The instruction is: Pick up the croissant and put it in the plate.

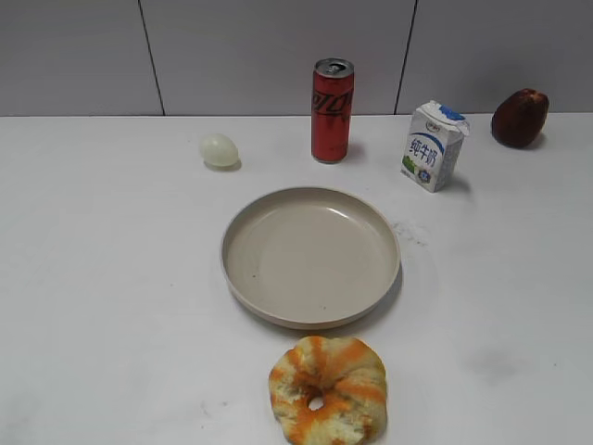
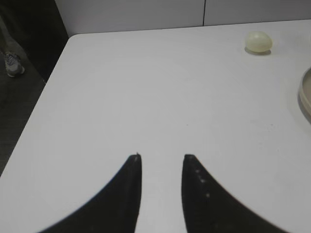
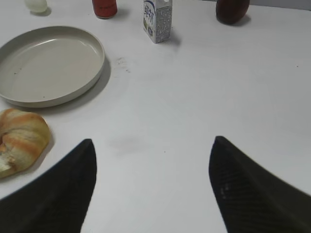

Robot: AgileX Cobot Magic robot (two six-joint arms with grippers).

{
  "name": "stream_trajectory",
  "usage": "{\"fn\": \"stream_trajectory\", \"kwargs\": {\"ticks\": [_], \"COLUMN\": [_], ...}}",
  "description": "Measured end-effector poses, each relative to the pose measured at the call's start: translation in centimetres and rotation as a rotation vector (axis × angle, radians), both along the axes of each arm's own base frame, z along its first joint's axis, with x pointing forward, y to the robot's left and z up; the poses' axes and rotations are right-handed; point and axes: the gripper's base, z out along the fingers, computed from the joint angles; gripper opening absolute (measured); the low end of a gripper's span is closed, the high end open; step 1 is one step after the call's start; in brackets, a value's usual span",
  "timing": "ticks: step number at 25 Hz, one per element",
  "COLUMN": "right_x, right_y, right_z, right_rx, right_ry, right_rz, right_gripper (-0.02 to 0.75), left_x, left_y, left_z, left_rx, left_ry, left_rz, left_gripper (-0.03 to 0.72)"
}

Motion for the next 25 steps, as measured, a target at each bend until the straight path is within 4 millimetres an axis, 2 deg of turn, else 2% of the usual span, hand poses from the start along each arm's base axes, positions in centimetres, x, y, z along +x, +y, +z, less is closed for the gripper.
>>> {"fn": "stream_trajectory", "kwargs": {"ticks": [5, 13, 16, 20, 23, 25], "right_x": [3.2, 11.0, 14.1, 17.8, 19.6, 20.2], "right_y": [0.4, 1.3, 2.0, 3.4, 4.8, 6.5], "right_z": [0.8, 1.0, 0.3, -1.1, -2.4, -3.2], "right_rx": [-0.021, -0.074, -0.085, 0.0, 0.014, -0.022], "right_ry": [0.155, 0.481, 0.583, 0.701, 0.77, 0.809], "right_rz": [-0.002, 0.009, 0.05, 0.112, 0.168, 0.234], "right_gripper": [0.542, 0.564, 0.602, 0.606, 0.606, 0.606], "left_x": [0.0, 0.0, 0.0, 0.0, 0.0, 0.0], "left_y": [0.0, 0.0, 0.0, 0.0, 0.0, 0.0], "left_z": [0.0, 0.0, 0.0, 0.0, 0.0, 0.0], "left_rx": [0.0, 0.0, 0.0, 0.0, 0.0, 0.0], "left_ry": [0.0, 0.0, 0.0, 0.0, 0.0, 0.0], "left_rz": [0.0, 0.0, 0.0, 0.0, 0.0, 0.0], "left_gripper": [0.228, 0.228, 0.228, 0.228, 0.228, 0.228]}}
